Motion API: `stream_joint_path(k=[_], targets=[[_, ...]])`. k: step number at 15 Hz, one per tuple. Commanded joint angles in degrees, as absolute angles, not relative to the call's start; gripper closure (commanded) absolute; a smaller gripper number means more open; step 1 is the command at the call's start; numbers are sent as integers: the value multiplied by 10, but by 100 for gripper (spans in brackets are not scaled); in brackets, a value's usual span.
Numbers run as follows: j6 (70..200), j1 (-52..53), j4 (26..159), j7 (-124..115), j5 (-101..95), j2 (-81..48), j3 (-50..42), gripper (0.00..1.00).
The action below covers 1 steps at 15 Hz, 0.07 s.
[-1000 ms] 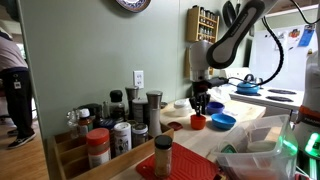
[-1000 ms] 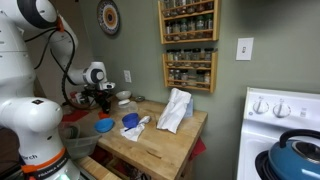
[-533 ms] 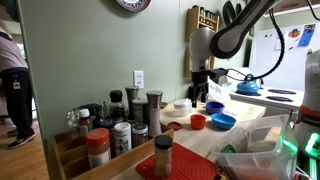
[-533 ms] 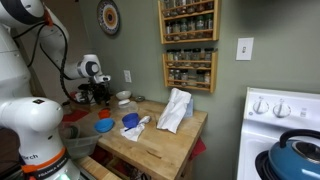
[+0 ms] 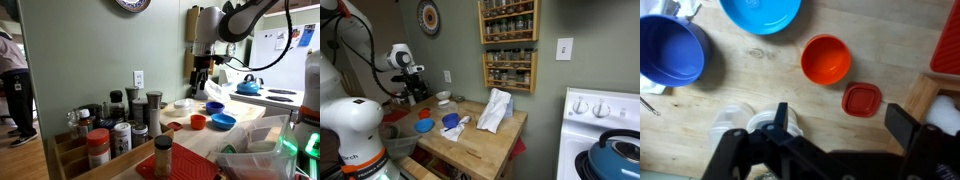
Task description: Pour the content in the orange cup into the two blue bowls start by pouring into the navy blue bowl and then into the neon blue bowl
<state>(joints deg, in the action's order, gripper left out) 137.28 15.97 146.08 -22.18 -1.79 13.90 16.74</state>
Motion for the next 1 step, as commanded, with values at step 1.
stream_joint_path(k=[1], targets=[[1372, 151, 1460, -219, -15, 136, 175, 0]])
